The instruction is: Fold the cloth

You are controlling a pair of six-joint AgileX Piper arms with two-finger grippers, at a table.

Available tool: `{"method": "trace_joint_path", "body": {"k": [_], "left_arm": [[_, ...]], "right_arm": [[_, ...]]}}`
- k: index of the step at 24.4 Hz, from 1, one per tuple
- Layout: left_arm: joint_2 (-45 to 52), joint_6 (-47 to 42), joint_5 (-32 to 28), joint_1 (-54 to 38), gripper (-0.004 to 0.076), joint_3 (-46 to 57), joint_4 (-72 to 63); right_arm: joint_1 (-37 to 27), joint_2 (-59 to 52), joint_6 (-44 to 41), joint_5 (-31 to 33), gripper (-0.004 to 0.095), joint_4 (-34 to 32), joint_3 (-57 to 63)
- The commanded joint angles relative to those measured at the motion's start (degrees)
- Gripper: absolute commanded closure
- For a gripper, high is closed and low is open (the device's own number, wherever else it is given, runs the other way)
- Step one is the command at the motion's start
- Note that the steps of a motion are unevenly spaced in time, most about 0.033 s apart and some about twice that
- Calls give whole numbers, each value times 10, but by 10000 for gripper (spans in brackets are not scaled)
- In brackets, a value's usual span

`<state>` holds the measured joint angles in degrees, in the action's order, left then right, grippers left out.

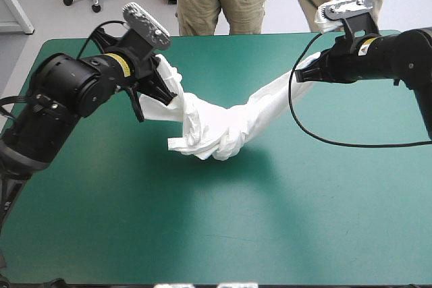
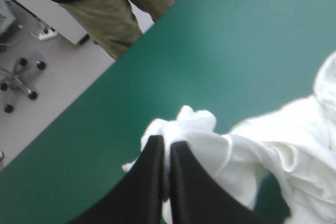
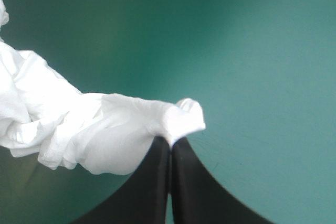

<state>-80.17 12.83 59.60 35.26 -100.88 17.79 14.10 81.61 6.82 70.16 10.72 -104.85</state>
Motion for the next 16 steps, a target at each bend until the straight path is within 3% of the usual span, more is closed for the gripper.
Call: {"method": "trace_joint_path", "body": {"k": [1,7,16], "left_arm": [[33,-11,-35,1,733,-91,41],[33,5,3,1,733,-278,86],[56,7,3,1,733,-322,42]], "right_arm": [[-2,-22,8,-39,925,34,-29],[-2,-24,20,-55,925,48,-155],[-2,-31,18,-29,925,48,-270]]}}
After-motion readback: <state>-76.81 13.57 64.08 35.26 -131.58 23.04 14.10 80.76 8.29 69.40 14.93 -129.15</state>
